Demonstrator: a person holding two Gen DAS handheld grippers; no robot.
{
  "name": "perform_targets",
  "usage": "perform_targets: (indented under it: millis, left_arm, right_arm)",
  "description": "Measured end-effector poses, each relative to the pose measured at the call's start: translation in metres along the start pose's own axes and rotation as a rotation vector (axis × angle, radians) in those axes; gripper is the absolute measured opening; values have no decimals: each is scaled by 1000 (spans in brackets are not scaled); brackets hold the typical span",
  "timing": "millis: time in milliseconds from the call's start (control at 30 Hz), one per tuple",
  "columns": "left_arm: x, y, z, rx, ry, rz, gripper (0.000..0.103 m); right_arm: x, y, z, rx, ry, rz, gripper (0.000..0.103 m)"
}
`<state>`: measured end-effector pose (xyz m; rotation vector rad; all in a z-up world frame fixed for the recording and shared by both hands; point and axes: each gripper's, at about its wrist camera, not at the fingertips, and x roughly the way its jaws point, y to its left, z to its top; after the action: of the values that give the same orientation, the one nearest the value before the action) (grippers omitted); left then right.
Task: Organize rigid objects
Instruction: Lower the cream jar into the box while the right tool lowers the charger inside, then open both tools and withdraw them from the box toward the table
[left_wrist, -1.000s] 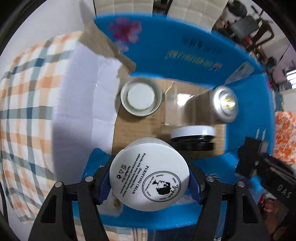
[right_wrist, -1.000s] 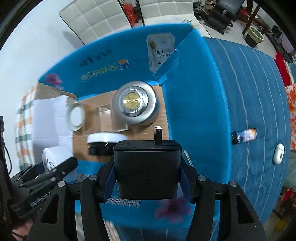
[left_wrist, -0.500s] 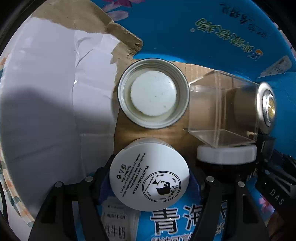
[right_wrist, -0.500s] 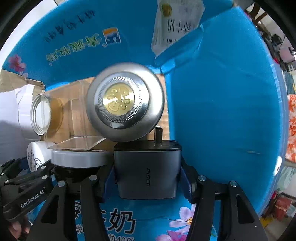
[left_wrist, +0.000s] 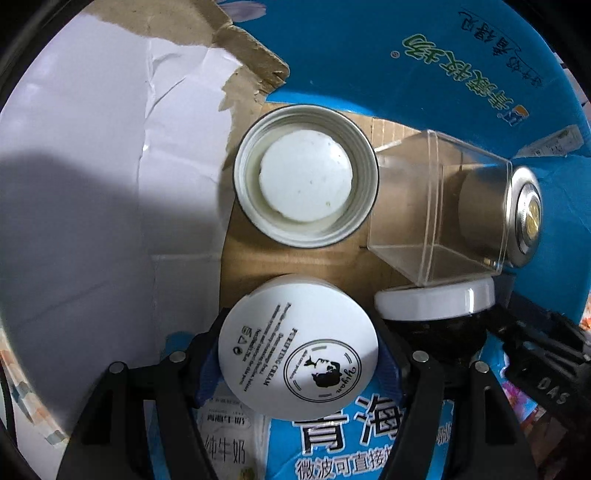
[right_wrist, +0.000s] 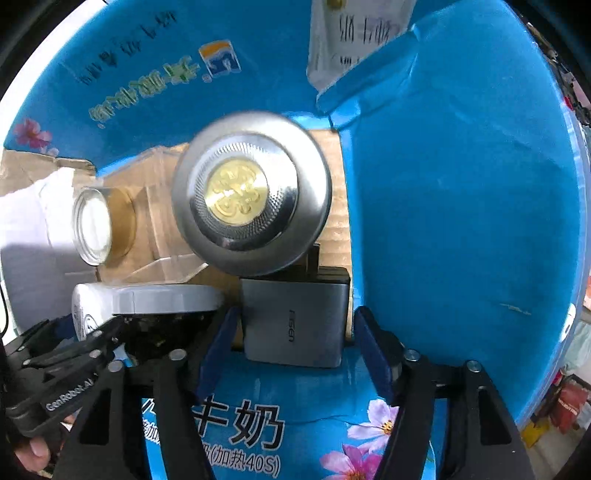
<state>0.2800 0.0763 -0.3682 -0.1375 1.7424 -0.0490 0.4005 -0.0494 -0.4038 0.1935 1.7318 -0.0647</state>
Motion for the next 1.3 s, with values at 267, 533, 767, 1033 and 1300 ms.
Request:
perform_targets:
  millis: [267,533,767,1033,1300]
  left_arm:
    - [-10,6,-21,-1,-13,4,74]
    - [-34,1,-55,20,-116,41,103]
    - [-69,-7,-96,15,-252,90,103]
    - [-143,-23,-127,11,-410,110,103]
    - [-191,-41,-166,39,-510,132,103]
  right_arm:
    - [-24,-8,-5,-38,-42,-43,85]
    - [-42,-20,-35,-74,-81,-44,103]
    - [-71,-17,-82,-145,-151,-51,103]
    - [-120,0,-124,-176,-259,11,103]
    - [-188,-7,-172,-203,-372,49,103]
